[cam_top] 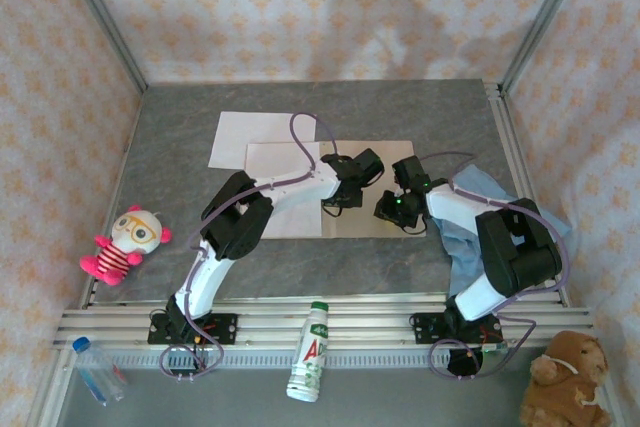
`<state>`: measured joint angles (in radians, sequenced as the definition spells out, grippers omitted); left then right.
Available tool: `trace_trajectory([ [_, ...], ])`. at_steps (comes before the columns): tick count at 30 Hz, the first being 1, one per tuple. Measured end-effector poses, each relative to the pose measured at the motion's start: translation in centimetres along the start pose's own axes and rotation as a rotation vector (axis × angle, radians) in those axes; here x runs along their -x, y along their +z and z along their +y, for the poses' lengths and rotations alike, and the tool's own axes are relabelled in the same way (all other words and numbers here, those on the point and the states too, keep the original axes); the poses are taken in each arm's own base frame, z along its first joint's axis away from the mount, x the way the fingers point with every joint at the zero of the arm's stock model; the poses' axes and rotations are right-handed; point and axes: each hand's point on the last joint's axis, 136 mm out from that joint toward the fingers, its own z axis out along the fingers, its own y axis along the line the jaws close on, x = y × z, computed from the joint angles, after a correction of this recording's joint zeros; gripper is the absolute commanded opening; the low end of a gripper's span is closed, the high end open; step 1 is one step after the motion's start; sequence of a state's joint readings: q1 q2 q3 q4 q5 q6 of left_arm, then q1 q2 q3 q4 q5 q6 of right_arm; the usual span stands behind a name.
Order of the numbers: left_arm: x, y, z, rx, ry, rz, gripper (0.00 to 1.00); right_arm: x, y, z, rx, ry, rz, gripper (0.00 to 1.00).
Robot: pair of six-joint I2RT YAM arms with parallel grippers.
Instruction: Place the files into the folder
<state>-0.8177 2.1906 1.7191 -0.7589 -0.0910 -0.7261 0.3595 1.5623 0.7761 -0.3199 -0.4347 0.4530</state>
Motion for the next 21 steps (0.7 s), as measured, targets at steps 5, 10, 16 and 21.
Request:
trace_trajectory([
  [5, 0.03, 0.05, 0.14, 0.012, 0.002, 0.000, 0.18, -0.02, 0.00, 0.03, 0.001, 0.000, 0.001, 0.29],
  [10, 0.28, -0.07, 0.28, 0.022, 0.003, -0.010, 0.20, -0.08, 0.01, 0.09, 0.005, 0.000, 0.005, 0.29],
  [16, 0.26, -0.10, 0.40, 0.029, 0.005, -0.008, 0.20, -0.11, 0.01, 0.13, 0.008, 0.000, 0.007, 0.29],
  [21, 0.22, -0.04, 0.41, 0.030, 0.005, -0.006, 0.18, -0.13, 0.03, 0.12, 0.008, 0.000, 0.008, 0.29],
])
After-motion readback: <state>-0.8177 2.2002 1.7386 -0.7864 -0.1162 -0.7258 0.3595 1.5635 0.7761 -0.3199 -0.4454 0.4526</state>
